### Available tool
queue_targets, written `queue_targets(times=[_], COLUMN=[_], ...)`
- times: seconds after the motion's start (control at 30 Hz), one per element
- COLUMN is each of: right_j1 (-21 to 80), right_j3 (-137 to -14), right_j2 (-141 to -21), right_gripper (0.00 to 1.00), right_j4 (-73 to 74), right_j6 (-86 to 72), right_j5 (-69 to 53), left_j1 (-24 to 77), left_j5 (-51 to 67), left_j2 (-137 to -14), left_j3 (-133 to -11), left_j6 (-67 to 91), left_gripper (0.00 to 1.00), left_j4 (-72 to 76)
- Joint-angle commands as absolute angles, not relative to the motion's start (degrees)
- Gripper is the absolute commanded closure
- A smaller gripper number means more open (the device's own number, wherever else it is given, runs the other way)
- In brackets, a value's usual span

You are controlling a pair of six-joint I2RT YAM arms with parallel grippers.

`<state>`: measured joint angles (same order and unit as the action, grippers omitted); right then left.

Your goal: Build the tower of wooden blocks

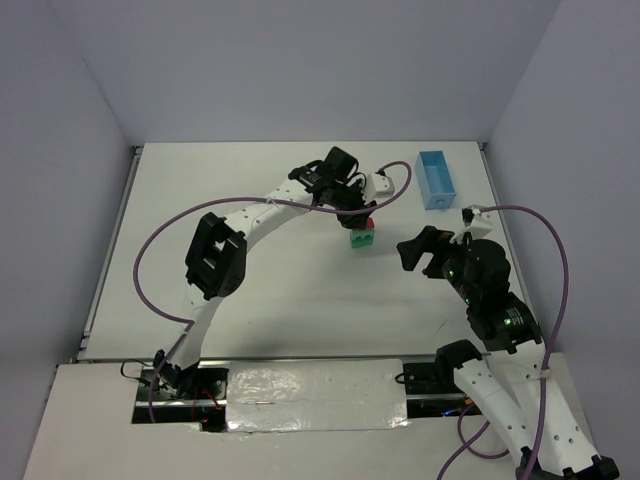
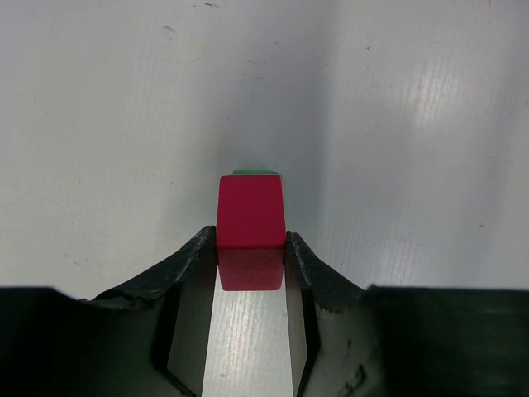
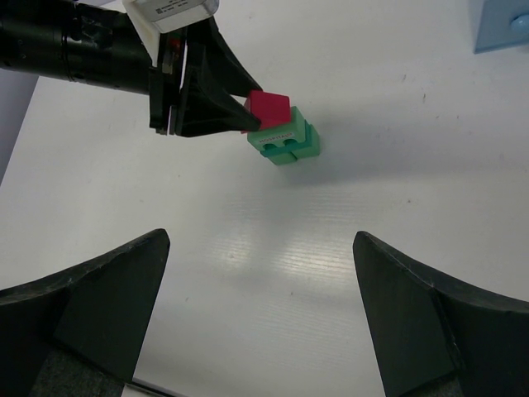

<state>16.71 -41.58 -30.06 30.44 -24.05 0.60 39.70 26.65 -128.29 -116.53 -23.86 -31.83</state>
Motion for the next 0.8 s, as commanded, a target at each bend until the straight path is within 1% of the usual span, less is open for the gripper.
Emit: queue_targets(times=[0.0,0.5,0.77], right_j1=[16.4,16.3,16.4], right_j3=[-41.3,-41.2,-41.0], right_j2=[-29.6,-29.7,-29.6], right_gripper=[0.00,0.00,0.00], right_j4=[27.2,27.0,26.7], right_j6=[-22.7,-22.4,-22.2], right_j5=[-0.2,-1.8,-2.1], left_j1=[40.2,40.3,40.3], left_j5=[27.9,26.8,26.0], left_j2=[-129.5,-130.1,-130.2], left_j3=[-117.2,-117.2,-117.3], left_j6=[-25.0,-24.6,-24.8], left_gripper=[0.56,0.54,0.51], left_j4=[-31.9,-31.5,-31.8])
